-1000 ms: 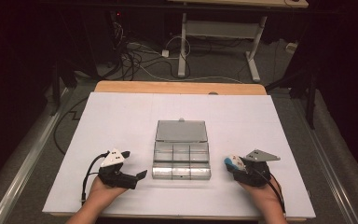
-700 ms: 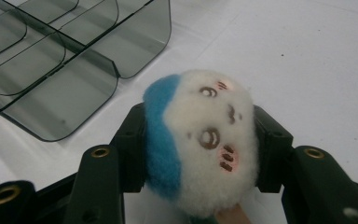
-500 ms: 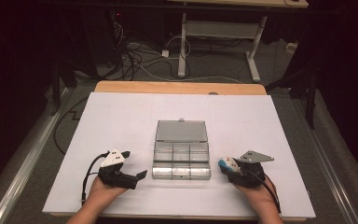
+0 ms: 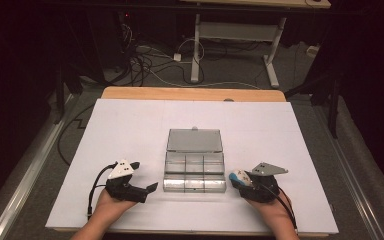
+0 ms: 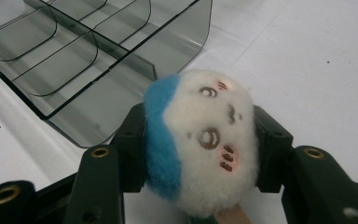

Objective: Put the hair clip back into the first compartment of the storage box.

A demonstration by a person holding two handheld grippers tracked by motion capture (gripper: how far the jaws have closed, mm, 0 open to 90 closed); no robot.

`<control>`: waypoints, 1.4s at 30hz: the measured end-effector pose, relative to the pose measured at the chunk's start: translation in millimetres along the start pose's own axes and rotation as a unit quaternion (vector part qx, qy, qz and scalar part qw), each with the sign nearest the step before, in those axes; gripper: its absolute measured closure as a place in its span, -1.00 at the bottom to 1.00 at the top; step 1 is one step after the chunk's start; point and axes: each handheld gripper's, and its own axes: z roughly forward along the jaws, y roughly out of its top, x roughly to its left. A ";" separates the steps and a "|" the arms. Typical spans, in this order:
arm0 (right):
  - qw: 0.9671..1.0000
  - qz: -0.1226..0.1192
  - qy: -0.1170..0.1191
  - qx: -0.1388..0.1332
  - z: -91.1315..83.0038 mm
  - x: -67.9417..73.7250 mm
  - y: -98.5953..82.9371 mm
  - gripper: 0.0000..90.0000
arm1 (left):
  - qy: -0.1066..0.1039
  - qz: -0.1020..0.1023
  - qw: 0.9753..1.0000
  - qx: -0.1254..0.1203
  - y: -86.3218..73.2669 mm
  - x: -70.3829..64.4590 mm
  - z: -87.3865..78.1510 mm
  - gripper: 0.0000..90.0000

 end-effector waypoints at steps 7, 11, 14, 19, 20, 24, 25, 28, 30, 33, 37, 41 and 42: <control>1.000 0.003 0.002 0.000 0.5 0.2 -0.1 0.11 | -0.004 -0.001 1.000 0.000 0.1 0.1 0.0 -1.00; 1.000 0.008 0.001 -0.001 -0.4 -0.8 0.1 0.11 | -0.002 0.001 1.000 0.000 0.1 -0.7 -0.1 -1.00; 1.000 0.007 0.000 -0.003 -1.7 -1.2 0.7 0.11 | 0.000 0.001 1.000 0.000 0.2 -0.8 0.0 -1.00; 1.000 0.006 -0.002 -0.008 -3.7 -0.5 1.9 0.11 | 0.004 0.000 1.000 0.001 0.3 -1.1 0.2 -1.00; 1.000 0.005 -0.002 -0.009 -3.8 -1.0 1.9 0.11 | 0.003 0.000 1.000 0.000 0.2 -1.1 0.1 -1.00; 1.000 0.006 0.001 -0.010 -5.8 -1.9 2.1 0.11 | 0.002 0.001 1.000 0.000 0.1 -1.1 0.1 -1.00; 1.000 0.007 0.003 -0.010 -6.7 -2.1 2.6 0.11 | 0.002 0.001 1.000 0.000 0.1 -1.1 0.0 -1.00; 1.000 0.006 0.003 -0.014 -9.7 -2.5 4.2 0.11 | 0.000 0.003 1.000 0.000 0.1 -1.2 0.0 -1.00; 1.000 0.006 0.002 -0.018 -11.7 -2.7 5.3 0.11 | 0.001 0.003 1.000 0.000 0.1 -1.2 0.0 -1.00; 1.000 0.005 0.002 -0.025 -16.2 -1.6 8.7 0.11 | 0.000 0.004 1.000 0.000 0.0 -1.4 0.1 -1.00; 0.999 0.000 0.002 -0.032 -20.7 0.7 12.9 0.11 | 0.000 0.005 1.000 0.000 0.0 -1.4 0.0 -1.00; 0.999 -0.007 0.006 -0.039 -22.7 4.5 18.6 0.10 | 0.000 0.005 1.000 0.000 0.1 -1.5 0.2 -1.00; 0.999 -0.009 0.008 -0.039 -22.4 5.5 20.4 0.11 | 0.000 0.004 1.000 0.000 0.1 -1.4 0.2 -1.00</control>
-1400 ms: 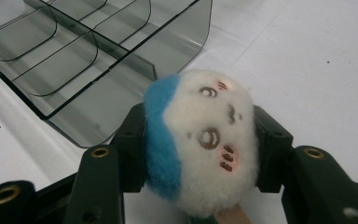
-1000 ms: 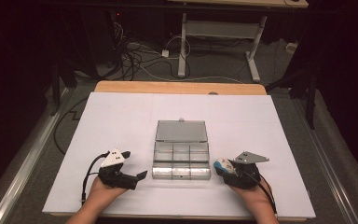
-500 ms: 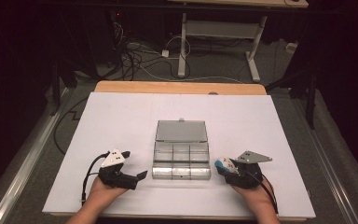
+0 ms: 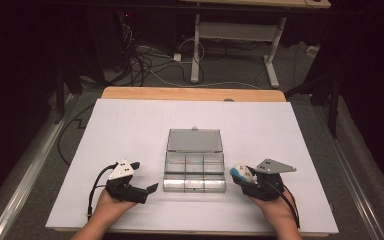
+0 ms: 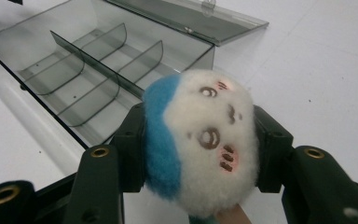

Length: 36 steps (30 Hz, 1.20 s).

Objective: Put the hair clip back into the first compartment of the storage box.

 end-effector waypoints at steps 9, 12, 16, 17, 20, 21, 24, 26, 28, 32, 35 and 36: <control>1.000 -0.015 0.013 -0.007 6.9 10.7 15.1 0.10 | 0.001 -0.001 1.000 -0.001 -0.1 -0.1 -0.3 -1.00; 0.999 -0.026 0.019 -0.010 10.8 16.0 20.4 0.10 | 0.001 -0.001 1.000 -0.002 -0.2 0.0 -0.5 -1.00; 0.999 -0.035 0.029 -0.006 19.6 23.0 25.4 0.10 | 0.000 0.000 1.000 -0.002 -0.2 0.1 -0.5 -1.00; 0.999 -0.036 0.030 -0.005 21.6 24.3 26.2 0.10 | -0.001 -0.001 1.000 -0.002 -0.2 0.1 -0.5 -1.00; 0.999 -0.040 0.033 -0.004 27.6 27.2 28.6 0.10 | -0.002 -0.001 1.000 -0.002 -0.2 0.4 -0.4 -1.00; 0.999 -0.041 0.035 -0.003 29.4 28.2 29.3 0.10 | -0.002 -0.001 1.000 -0.002 -0.2 0.5 -0.5 -1.00; 0.998 -0.043 0.039 -0.002 34.2 31.0 31.7 0.10 | -0.003 -0.001 1.000 -0.002 -0.3 0.6 -0.5 -1.00; 0.998 -0.047 0.041 -0.001 37.9 33.9 33.6 0.10 | -0.002 -0.001 1.000 -0.002 -0.3 0.3 -0.6 -1.00; 0.998 -0.050 0.045 0.000 40.9 36.8 35.2 0.10 | -0.001 -0.001 1.000 -0.002 -0.3 0.2 -0.7 -1.00; 0.997 -0.055 0.050 0.001 45.3 41.6 38.0 0.10 | 0.000 0.000 1.000 -0.004 -0.4 0.0 -1.0 -1.00; 0.997 -0.055 0.056 0.002 47.9 43.8 38.7 0.10 | -0.001 -0.001 1.000 -0.003 -0.4 0.4 -0.8 -1.00; 0.997 -0.053 0.059 0.003 48.2 44.2 38.4 0.10 | -0.002 -0.001 1.000 -0.004 -0.4 0.3 -0.9 -1.00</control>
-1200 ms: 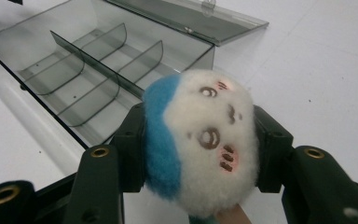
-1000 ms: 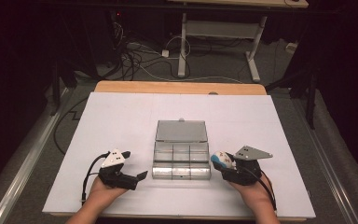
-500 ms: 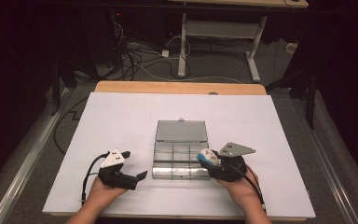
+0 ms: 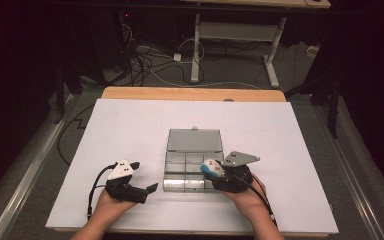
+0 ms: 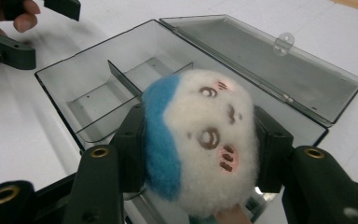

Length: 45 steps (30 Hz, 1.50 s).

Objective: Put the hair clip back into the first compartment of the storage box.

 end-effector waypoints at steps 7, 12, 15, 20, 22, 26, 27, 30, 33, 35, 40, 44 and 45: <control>1.000 -0.005 0.006 0.005 3.1 3.2 0.6 0.10 | 0.001 -0.001 1.000 0.000 -0.1 -0.1 -0.2 -1.00; 1.000 -0.007 0.010 0.008 4.2 6.2 2.6 0.10 | 0.003 0.000 1.000 -0.001 -0.2 -0.8 -0.1 -1.00; 1.000 -0.006 0.009 0.011 5.6 5.8 2.5 0.10 | 0.001 -0.001 1.000 0.000 -0.1 -0.3 0.0 -1.00; 1.000 -0.009 0.012 0.012 7.9 7.2 5.0 0.10 | 0.002 0.000 1.000 0.000 -0.2 -0.6 0.0 -1.00; 1.000 -0.010 0.014 0.013 9.7 8.3 6.6 0.10 | 0.001 0.000 1.000 -0.001 -0.2 -0.5 -0.1 -1.00; 1.000 -0.012 0.015 0.018 15.0 10.4 9.1 0.10 | -0.001 -0.001 1.000 -0.002 -0.3 -0.1 -0.2 -1.00; 1.000 -0.013 0.016 0.019 16.0 10.7 10.0 0.10 | -0.001 0.000 1.000 -0.001 -0.2 -0.1 -0.2 -1.00; 1.000 -0.015 0.017 0.020 18.7 12.5 14.0 0.09 | -0.001 0.000 1.000 -0.001 -0.2 -0.1 -0.3 -1.00; 0.999 -0.018 0.018 0.020 21.7 14.2 18.9 0.09 | 0.000 0.000 1.000 -0.001 -0.2 -0.3 -0.3 -1.00; 0.999 -0.022 0.017 0.022 23.7 15.0 22.3 0.09 | 0.000 0.000 1.000 -0.001 -0.2 -0.2 -0.3 -1.00; 0.999 -0.026 0.015 0.020 26.9 15.1 30.3 0.08 | -0.001 -0.001 1.000 -0.003 -0.4 0.0 -0.4 -1.00; 0.999 -0.031 0.013 0.022 30.8 16.1 35.6 0.08 | -0.002 -0.001 1.000 -0.003 -0.4 0.1 -0.3 -1.00; 0.999 -0.033 0.014 0.023 32.2 16.6 37.0 0.08 | -0.002 -0.001 1.000 -0.003 -0.4 0.1 -0.3 -1.00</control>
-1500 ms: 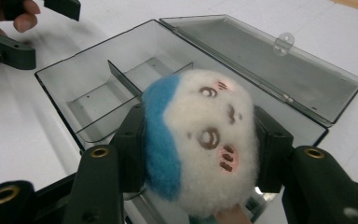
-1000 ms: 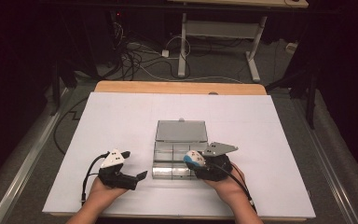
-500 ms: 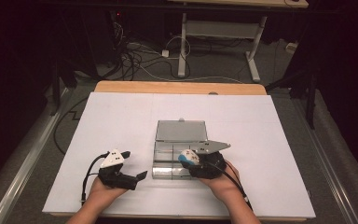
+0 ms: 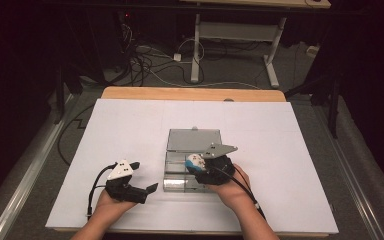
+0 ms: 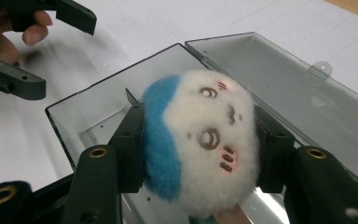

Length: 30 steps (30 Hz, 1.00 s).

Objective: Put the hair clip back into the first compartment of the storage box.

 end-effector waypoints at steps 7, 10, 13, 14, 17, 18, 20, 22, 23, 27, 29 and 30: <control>1.000 -0.009 0.005 0.016 13.0 2.6 10.6 0.07 | 0.000 -0.001 1.000 0.000 0.0 0.1 0.0 -1.00; 1.000 -0.012 0.006 0.021 17.4 4.1 14.8 0.07 | 0.000 -0.001 1.000 -0.001 -0.1 0.2 -0.1 -1.00; 1.000 -0.013 0.011 0.019 20.1 6.1 18.7 0.07 | 0.000 -0.002 1.000 -0.001 -0.1 0.3 -0.1 -1.00; 1.000 -0.015 0.010 0.020 21.1 7.0 19.7 0.07 | 0.000 -0.002 1.000 -0.001 -0.1 0.4 -0.1 -1.00; 1.000 -0.017 0.011 0.024 26.3 9.2 21.1 0.06 | 0.000 -0.002 1.000 -0.001 -0.2 0.3 -0.2 -1.00; 0.999 -0.019 0.012 0.026 28.2 9.7 21.4 0.06 | 0.000 -0.002 1.000 -0.001 -0.2 0.3 -0.2 -1.00; 0.999 -0.019 0.013 0.029 31.7 10.9 22.0 0.06 | -0.001 -0.002 1.000 -0.001 -0.2 0.2 -0.2 -1.00; 0.999 -0.020 0.016 0.033 34.5 11.7 23.3 0.06 | -0.001 -0.002 1.000 -0.001 -0.1 0.2 -0.1 -1.00; 0.999 -0.018 0.017 0.033 36.0 12.4 24.1 0.06 | -0.001 -0.002 1.000 -0.001 -0.1 0.2 -0.1 -1.00; 0.999 -0.022 0.018 0.043 42.1 13.8 26.9 0.06 | -0.002 -0.002 1.000 -0.001 -0.1 0.4 -0.2 -1.00; 0.998 -0.023 0.018 0.049 45.2 13.9 27.6 0.06 | -0.002 -0.002 1.000 -0.001 -0.1 0.4 -0.3 -1.00; 0.998 -0.024 0.017 0.054 46.7 13.8 27.9 0.06 | -0.002 -0.002 1.000 -0.001 -0.2 0.4 -0.3 -1.00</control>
